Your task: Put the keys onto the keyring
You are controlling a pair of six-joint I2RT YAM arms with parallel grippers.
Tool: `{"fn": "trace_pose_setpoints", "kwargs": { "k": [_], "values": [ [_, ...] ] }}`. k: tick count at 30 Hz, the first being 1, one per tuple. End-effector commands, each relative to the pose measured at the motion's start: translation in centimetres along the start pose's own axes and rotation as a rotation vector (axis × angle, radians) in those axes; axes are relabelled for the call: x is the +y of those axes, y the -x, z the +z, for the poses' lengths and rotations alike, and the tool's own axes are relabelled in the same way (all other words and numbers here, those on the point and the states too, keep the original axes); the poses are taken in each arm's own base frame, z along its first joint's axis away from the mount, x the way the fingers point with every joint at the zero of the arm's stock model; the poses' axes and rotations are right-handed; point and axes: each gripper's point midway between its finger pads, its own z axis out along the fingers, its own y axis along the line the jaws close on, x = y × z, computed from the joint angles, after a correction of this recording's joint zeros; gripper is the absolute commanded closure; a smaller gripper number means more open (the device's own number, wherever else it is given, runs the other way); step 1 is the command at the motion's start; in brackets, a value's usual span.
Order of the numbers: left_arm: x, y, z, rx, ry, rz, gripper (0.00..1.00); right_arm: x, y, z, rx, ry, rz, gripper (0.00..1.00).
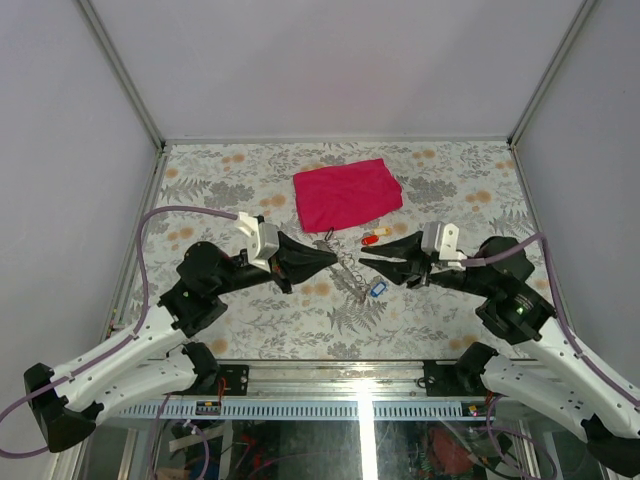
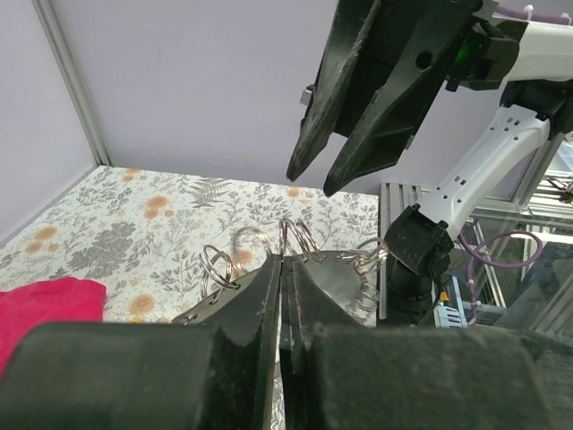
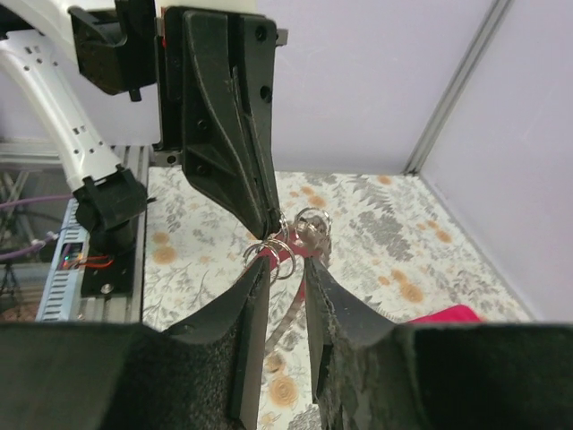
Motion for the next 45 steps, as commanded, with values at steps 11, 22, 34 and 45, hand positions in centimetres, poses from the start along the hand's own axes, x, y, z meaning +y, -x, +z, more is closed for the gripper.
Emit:
{"fn": "trace_pose_setpoints", "kwargs": {
  "k": [11,22,34,45],
  "values": [
    [-1.8,1.0,0.2,-0.017,-0.119,0.068,1.00,2.3,2.3,1.0,0.045,0.201,0.045,0.73],
    [-2.2,1.0,0.3,-0.012,-0.144,0.066,1.00,2.5,1.2,1.7,0.078,0.235,0.074,0.70],
    [-2.4,1.0,0.3,-0.010,-0.152,0.068,1.00,2.4,-0.3,2.1,0.116,0.235,0.099,0.75],
    [-2.5,1.0,0.1,-0.008,-0.152,0.077,1.00,2.9,-1.6,2.2,0.151,0.264,0.128,0.92]
  ]
}}
